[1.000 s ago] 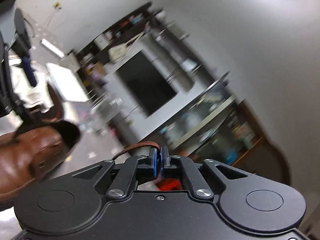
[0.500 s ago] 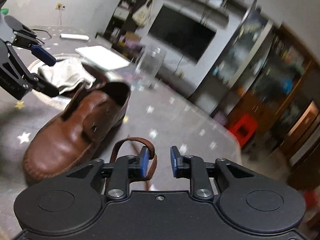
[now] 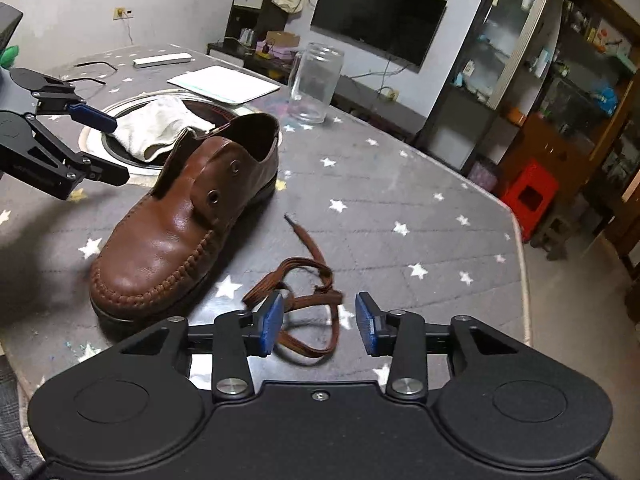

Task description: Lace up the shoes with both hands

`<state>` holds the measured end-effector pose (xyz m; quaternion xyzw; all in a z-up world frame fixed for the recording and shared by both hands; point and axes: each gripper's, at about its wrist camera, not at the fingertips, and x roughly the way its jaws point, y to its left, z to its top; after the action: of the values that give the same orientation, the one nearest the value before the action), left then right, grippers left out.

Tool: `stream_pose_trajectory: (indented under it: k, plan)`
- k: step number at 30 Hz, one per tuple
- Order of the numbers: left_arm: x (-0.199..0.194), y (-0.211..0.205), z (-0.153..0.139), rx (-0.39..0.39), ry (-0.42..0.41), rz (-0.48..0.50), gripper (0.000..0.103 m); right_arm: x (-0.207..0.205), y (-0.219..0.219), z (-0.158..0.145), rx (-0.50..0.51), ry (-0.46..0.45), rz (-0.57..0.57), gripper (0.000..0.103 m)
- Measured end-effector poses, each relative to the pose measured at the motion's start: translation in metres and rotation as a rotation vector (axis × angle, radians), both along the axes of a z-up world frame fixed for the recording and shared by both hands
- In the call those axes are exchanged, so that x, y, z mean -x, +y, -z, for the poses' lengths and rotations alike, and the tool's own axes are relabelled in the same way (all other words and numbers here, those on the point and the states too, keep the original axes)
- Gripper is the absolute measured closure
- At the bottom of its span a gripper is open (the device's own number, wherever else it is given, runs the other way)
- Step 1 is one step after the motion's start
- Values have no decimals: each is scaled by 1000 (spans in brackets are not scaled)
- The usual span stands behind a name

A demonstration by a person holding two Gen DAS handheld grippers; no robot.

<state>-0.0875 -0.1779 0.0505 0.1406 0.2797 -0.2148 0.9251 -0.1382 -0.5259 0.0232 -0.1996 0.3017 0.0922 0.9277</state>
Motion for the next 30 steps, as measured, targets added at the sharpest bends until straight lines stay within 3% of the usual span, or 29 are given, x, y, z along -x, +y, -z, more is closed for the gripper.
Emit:
stream_pose_trajectory:
  k: [2,7,18,21,30]
  plan:
    - [0,1,1,-5,0,-5,29,-1,-6,3,-14,-13,31,52]
    - [-4,12,6,-25,-9,-57,29,-10,-31,25,-72,-59,135,49]
    - [-21,57,18,-47,-37,-206,29,-29,-79,61,-188,-83,344,29]
    - [-29,75,21,-40,-38,-243,29,-32,-88,67,-203,-90,379,23]
    - [-48,114,27,-15,-27,-293,29,-34,-104,78,-248,-87,422,16]
